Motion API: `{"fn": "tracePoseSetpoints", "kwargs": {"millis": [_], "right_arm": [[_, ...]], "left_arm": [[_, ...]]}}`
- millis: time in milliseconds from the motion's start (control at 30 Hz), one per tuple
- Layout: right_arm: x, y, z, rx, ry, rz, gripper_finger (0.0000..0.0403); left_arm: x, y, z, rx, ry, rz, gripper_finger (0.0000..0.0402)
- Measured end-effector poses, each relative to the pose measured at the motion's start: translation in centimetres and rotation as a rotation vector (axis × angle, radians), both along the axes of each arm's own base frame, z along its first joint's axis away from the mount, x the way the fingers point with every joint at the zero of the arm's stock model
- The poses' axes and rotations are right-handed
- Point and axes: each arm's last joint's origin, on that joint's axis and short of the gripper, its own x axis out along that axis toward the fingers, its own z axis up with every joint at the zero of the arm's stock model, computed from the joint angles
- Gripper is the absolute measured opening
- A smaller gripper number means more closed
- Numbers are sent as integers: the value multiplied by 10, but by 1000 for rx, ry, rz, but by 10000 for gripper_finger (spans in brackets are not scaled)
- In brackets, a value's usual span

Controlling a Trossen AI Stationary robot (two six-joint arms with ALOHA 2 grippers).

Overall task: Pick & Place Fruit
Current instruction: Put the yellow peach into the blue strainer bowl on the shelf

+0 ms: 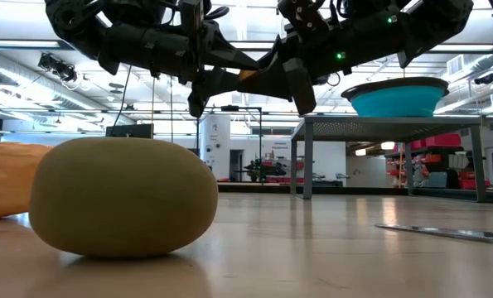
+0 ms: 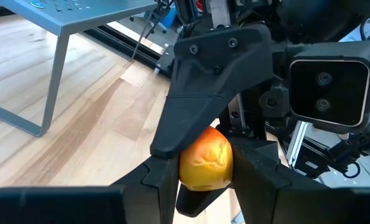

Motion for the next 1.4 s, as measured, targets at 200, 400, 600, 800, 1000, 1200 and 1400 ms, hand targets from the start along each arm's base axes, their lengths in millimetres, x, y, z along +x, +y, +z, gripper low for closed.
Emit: {"fn": "tracePoseSetpoints", "kwargs": {"millis": [200, 400, 600, 800, 1000, 1200, 1400], "right_arm": [[0, 0, 0, 7, -2, -3, 159], [0, 0, 0, 10, -1, -5, 157], [0, 0, 0, 17, -2, -7, 157], [-1, -1, -1, 17, -2, -33, 157], [-1, -2, -1, 36, -8, -73, 152], [-2, -4, -1, 38, -14, -161, 151], [-3, -6, -1, 108, -70, -271, 151]], "left_arm": [[0, 0, 0, 0, 2, 1, 137], [0, 0, -1, 0, 11, -5, 146], [-1, 0, -2, 0, 23, -11, 189], [-1, 0, -2, 3, 20, -11, 235], [-3, 7, 3, 3, 8, -36, 254], [-18, 19, 21, 47, 32, -28, 254], [-40, 26, 43, 176, 57, 80, 254]]}}
